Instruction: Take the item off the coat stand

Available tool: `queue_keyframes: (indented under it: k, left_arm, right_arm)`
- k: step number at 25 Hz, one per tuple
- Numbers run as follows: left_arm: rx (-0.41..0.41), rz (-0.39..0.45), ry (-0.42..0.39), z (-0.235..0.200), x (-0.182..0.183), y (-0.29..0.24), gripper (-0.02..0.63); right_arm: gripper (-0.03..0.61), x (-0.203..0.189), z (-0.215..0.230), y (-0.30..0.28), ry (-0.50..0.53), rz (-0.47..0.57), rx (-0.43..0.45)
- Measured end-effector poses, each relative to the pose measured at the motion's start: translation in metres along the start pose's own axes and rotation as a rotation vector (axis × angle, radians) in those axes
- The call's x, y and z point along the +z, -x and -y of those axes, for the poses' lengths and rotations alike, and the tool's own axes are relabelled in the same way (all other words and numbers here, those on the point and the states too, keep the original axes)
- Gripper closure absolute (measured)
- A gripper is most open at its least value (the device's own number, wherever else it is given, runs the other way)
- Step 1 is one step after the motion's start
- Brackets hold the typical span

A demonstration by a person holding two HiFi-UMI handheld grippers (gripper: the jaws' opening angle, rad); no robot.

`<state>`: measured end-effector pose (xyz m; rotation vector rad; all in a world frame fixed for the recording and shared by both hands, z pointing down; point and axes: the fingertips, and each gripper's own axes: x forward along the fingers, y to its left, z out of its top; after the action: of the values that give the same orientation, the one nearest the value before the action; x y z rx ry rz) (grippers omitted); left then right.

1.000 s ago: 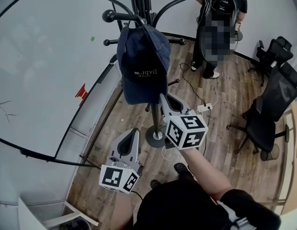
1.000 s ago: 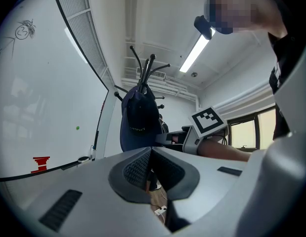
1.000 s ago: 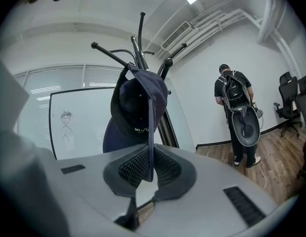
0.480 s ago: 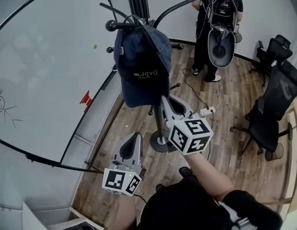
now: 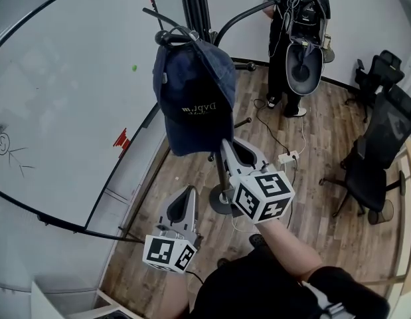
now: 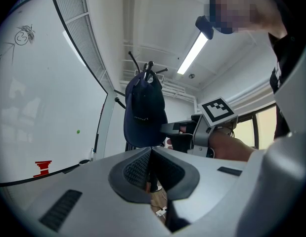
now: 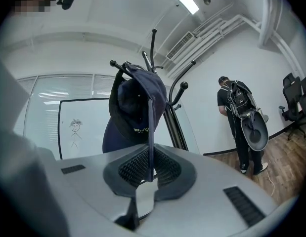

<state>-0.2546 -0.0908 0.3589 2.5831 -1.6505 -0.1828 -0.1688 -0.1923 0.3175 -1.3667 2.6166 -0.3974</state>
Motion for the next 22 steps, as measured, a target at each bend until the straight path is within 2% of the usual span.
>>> queue_keyframes:
  k: [6,22]
  left_arm:
    - [0.001,-0.001,0.000,-0.001,0.001,0.005,0.598]
    - [0.013,-0.010,-0.005,-0.004,0.002,0.027,0.598]
  right_arm:
    - [0.537,0.005,-0.015,0.006,-0.011,0.015,0.027]
    - [0.537,0.004,-0.035,0.019,0.002,0.029,0.033]
